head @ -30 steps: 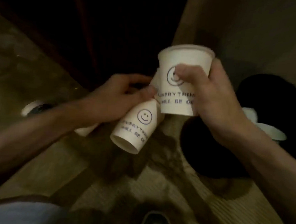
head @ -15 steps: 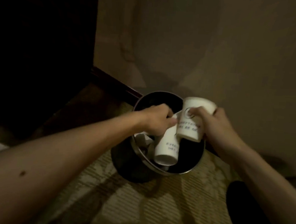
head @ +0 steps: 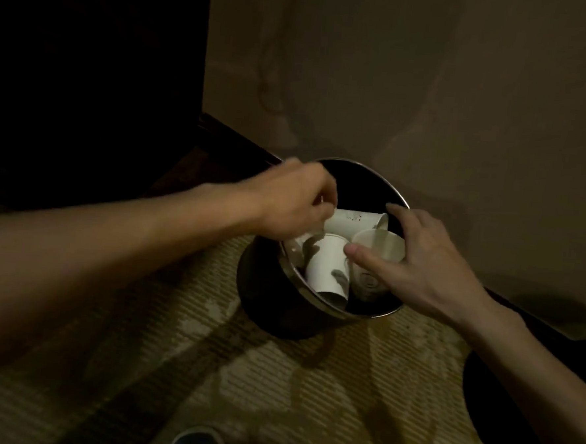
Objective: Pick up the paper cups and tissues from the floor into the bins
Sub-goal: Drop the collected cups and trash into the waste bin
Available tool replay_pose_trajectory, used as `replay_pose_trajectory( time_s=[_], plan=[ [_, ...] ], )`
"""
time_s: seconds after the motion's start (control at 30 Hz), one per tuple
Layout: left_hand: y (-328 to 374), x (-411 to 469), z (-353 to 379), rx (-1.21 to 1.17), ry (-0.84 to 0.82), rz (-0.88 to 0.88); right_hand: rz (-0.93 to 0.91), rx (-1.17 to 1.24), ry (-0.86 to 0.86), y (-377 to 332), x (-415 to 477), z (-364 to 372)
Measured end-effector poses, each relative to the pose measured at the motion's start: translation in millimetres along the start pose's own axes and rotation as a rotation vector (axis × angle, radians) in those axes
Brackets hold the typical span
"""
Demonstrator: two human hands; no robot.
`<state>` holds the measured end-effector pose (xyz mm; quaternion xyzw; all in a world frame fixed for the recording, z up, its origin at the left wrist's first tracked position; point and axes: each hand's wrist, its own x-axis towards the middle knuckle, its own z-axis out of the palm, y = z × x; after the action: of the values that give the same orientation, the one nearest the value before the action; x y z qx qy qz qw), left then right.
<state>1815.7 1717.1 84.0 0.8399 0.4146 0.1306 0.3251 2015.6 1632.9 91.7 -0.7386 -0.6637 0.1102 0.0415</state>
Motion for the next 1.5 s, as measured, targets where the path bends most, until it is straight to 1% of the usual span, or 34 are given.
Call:
replay_pose_trajectory(
  time_s=[0.03, 0.07, 0.1, 0.17, 0.2, 0.27, 0.33, 0.4, 0.47, 0.53, 0.57, 0.67, 0.77, 0.83, 0.93, 1.0, 1.1, 1.27, 1.33, 1.4, 1.5],
  plan=[
    [-2.7, -7.1, -10.2, 0.022, 0.044, 0.027, -0.071, 0.015, 0.109, -8.6, -3.5, 2.8],
    [-5.5, -15.8, -21.0, 0.065, 0.074, 0.038, -0.154, 0.079, 0.211, -20.2, -7.2, 6.0],
    [-8.6, -26.4, -32.1, 0.130, 0.088, 0.027, -0.231, 0.177, 0.276, -33.5, -11.3, 10.2],
    [-17.3, -51.7, -51.6, 0.292, 0.069, -0.032, -0.363, 0.340, 0.305, -62.1, -20.6, 27.5],
    [-23.8, -66.7, -59.7, 0.374, 0.043, -0.060, -0.416, 0.388, 0.290, -77.4, -25.5, 40.7],
    [-40.9, -103.4, -72.4, 0.496, -0.027, -0.104, -0.494, 0.477, 0.207, -107.2, -33.7, 73.4],
    [-67.4, -141.8, -79.4, 0.519, -0.098, -0.164, -0.533, 0.566, 0.069, -134.8, -37.1, 108.8],
    [-103.6, -177.4, -80.4, 0.538, -0.128, -0.285, -0.556, 0.593, -0.078, -163.3, -35.0, 140.7],
    [-144.8, -211.6, -75.1, 0.530, -0.128, -0.465, -0.571, 0.594, -0.191, -191.0, -30.2, 169.4],
    [-182.2, -244.5, -65.0, 0.459, -0.109, -0.611, -0.563, 0.597, -0.294, -219.0, -23.8, 195.8],
    [-197.3, -258.7, -58.7, 0.439, -0.104, -0.645, -0.544, 0.593, -0.348, -232.0, -20.4, 207.5],
    [-231.4, -283.6, -36.9, 0.396, -0.077, -0.671, -0.443, 0.577, -0.472, -263.8, -8.9, 233.5],
    [-252.3, -288.6, -14.2, 0.266, -0.047, -0.788, -0.384, 0.649, -0.540, -283.3, 2.6, 251.4],
    [-264.4, -285.4, -1.0, 0.193, -0.013, -0.853, -0.341, 0.655, -0.561, -290.7, 9.1, 261.7],
    [-281.5, -278.7, 13.9, 0.026, 0.086, -0.920, -0.256, 0.689, -0.620, -297.4, 14.1, 273.3],
    [-291.0, -274.7, 21.8, -0.041, 0.120, -0.935, -0.224, 0.739, -0.631, -300.3, 16.0, 278.8],
    [-294.9, -270.5, 34.1, -0.103, 0.169, -0.929, -0.205, 0.799, -0.596, -301.8, 18.7, 286.0],
    [-287.9, -273.5, 51.4, -0.266, 0.398, -0.952, -0.229, 0.862, -0.618, -310.3, 15.4, 298.9],
    [-284.7, -276.1, 56.2, -0.305, 0.458, -0.956, -0.194, 0.896, -0.601, -314.9, 14.1, 303.8],
    [-281.1, -281.4, 59.8, -0.333, 0.494, -0.998, -0.138, 0.920, -0.593, -319.2, 13.9, 304.3],
    [-276.5, -295.8, 64.7, -0.445, 0.489, -1.037, -0.124, 0.918, -0.641, -324.3, 12.9, 309.7]
  ],
)
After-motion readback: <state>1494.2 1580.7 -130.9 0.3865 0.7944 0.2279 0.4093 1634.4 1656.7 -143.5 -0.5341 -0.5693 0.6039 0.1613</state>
